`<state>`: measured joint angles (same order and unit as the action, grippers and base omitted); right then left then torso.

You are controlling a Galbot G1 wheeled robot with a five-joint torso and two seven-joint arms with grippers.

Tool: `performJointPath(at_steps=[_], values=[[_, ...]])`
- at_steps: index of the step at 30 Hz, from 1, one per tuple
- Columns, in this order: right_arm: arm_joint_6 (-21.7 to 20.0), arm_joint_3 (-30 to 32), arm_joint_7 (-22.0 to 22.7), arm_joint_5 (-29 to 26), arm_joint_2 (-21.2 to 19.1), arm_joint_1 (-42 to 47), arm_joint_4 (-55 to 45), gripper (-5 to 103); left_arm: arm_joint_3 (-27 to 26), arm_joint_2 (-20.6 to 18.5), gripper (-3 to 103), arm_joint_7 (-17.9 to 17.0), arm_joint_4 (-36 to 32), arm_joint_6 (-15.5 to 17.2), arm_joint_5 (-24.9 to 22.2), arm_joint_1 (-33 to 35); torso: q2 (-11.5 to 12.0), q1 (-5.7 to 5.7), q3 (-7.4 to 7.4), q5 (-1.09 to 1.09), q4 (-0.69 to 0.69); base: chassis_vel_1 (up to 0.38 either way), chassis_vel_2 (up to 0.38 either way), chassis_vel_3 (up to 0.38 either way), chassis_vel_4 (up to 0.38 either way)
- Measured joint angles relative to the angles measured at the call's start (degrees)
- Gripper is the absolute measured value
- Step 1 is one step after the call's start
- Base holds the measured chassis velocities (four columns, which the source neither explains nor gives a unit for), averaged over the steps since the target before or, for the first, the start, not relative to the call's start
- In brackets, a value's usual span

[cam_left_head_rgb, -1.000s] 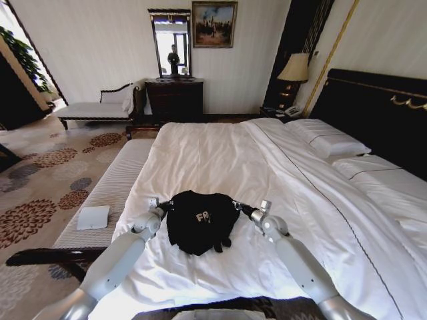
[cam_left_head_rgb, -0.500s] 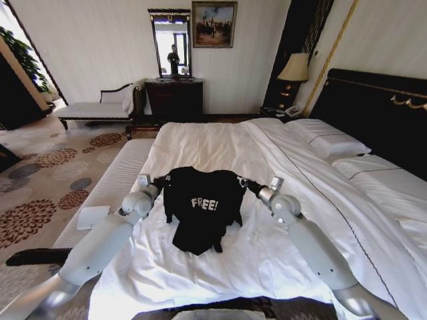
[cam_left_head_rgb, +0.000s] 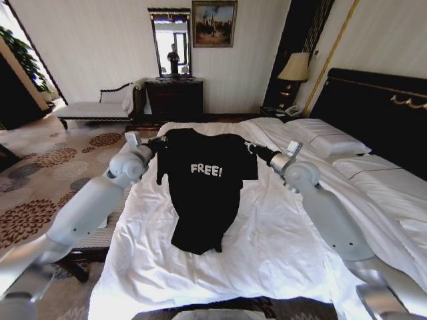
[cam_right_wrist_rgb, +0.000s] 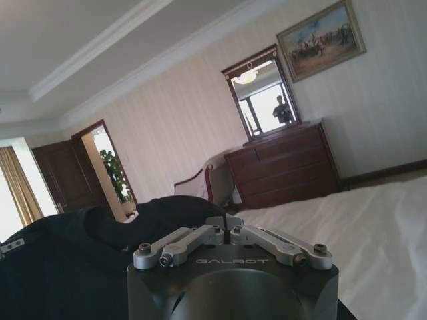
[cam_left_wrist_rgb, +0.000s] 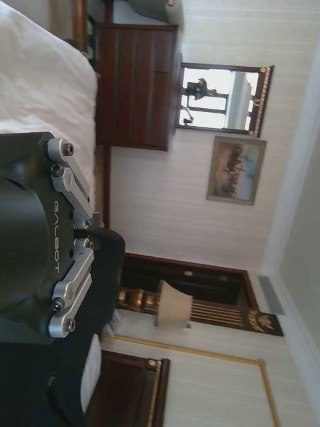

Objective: Fold the clothes on the bed.

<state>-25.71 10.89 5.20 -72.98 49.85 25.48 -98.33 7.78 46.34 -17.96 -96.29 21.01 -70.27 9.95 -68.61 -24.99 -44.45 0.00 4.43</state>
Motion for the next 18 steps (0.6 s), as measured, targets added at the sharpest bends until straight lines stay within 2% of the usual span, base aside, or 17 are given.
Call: performJointPath(at_steps=[2, 5, 9, 10, 12, 15, 18], values=[[-0.08, -1.02, 0.79, -1.93, -0.83, -4.30, 0.74, 0, 1.50, 0.06, 1, -0.55, 0.15, 0.38, -2.19, -4.32, 0.00, -0.01, 0.00, -0.01, -0.01, 0.000, 0.000, 0.000, 0.000], [-0.16, -1.47, 1.26, -3.13, -1.42, -6.64, 0.74, 0, 2.08, -0.29, 1, -0.91, -0.24, 0.61, -3.52, -6.67, 0.00, -0.01, 0.00, 0.00, 0.00, 0.000, 0.000, 0.000, 0.000], [-0.48, -1.16, 2.69, -6.69, -3.15, -9.95, -0.96, 0, 1.74, -3.44, 1, -1.67, -3.89, 1.10, -6.68, -9.28, 0.00, 0.00, 0.00, 0.00, 0.00, 0.000, 0.000, 0.000, 0.000], [-0.54, -1.00, 2.87, -7.12, -3.35, -10.09, -1.24, 0, 1.62, -3.78, 1, -1.68, -4.23, 1.12, -6.84, -9.30, 0.00, 0.00, 0.00, 0.00, 0.00, 0.000, 0.000, 0.000, 0.000], [-0.98, 0.41, 4.24, -10.39, -4.99, -10.28, -3.85, 0, -0.16, -7.16, 1, -1.77, -8.03, 1.22, -8.20, -8.52, 0.00, 0.01, 0.02, 0.00, -0.01, 0.000, 0.000, 0.000, 0.000], [-1.15, 1.37, 4.85, -12.01, -6.20, -9.52, -5.89, 0, -1.98, -9.23, 1, -1.78, -10.43, 1.44, -9.18, -6.96, 0.00, 0.02, 0.02, -0.03, -0.02, 0.000, 0.000, 0.000, 0.000], [-1.63, 4.03, 6.32, -15.26, -8.53, -6.08, -10.75, 0, -7.76, -14.14, 1, -2.10, -16.38, 2.20, -12.60, -1.13, 0.00, 0.02, 0.01, -0.02, 0.00, 0.000, 0.000, 0.000, 0.000]])
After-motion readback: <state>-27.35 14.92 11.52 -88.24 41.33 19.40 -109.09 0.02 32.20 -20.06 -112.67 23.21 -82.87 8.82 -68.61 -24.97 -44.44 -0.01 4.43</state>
